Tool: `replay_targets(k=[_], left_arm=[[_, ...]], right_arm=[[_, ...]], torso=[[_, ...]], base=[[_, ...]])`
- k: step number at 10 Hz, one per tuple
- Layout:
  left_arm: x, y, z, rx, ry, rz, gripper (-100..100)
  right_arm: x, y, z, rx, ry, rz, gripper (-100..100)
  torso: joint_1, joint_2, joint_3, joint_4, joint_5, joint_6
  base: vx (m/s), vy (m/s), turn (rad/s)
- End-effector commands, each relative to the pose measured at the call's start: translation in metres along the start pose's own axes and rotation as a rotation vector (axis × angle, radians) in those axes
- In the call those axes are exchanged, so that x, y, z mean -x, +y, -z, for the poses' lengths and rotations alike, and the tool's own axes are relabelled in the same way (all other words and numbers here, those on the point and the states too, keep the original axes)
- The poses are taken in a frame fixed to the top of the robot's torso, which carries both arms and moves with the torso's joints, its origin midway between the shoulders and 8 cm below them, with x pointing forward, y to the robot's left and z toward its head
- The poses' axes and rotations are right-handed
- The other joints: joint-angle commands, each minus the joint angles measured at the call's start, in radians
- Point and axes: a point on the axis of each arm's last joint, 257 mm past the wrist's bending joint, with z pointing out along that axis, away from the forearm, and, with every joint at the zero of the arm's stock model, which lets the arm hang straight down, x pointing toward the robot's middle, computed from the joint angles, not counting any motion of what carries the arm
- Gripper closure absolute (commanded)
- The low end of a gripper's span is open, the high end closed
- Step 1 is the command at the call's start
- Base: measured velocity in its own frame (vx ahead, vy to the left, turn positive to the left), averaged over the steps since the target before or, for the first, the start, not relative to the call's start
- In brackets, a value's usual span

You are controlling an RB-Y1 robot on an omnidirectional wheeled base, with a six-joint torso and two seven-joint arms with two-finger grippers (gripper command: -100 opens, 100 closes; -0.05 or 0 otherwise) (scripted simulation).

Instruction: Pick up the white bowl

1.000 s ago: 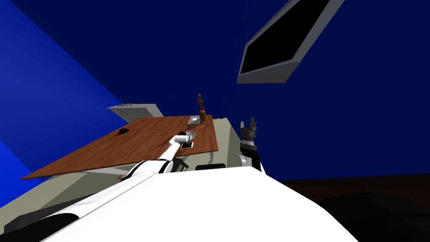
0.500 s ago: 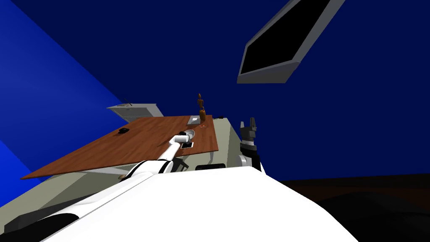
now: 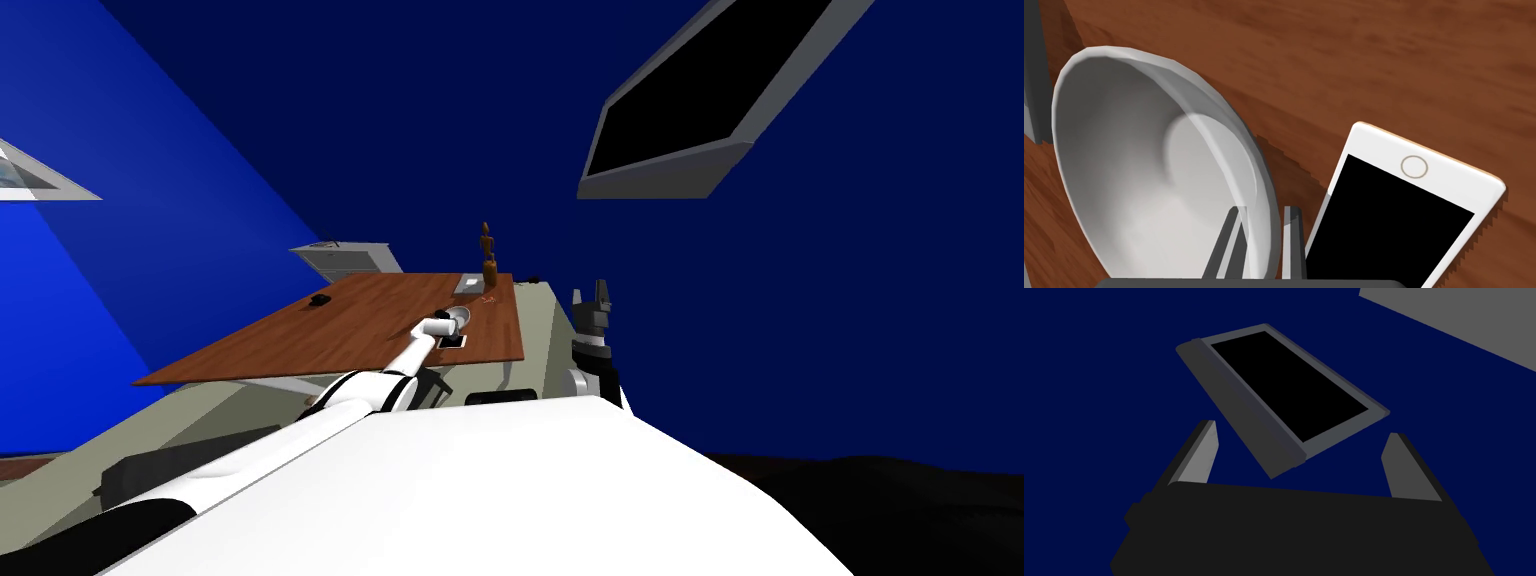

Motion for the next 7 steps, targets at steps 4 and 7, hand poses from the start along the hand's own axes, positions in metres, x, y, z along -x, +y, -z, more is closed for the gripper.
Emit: replay_targets(k=[4,7], left_arm=[[-0.054,-0.010,-0.001,0.009,0.058,-0.092,100],[-0.072,-0.015,0.000,0.009,0.071,-0.131,100]], right_arm=[[0.000,0.000,0.000,0.000,0.000,0.000,0],[0.000,0.000,0.000,0.000,0.000,0.000,0]], torso=[[0.000,0.001,0.001,0.001,-0.001,-0.001],[0.000,0.002,0.002,0.002,-0.001,-0.001]], base=[[-0.001,-0.023,0.237],[-0.003,-0.018,0.176]])
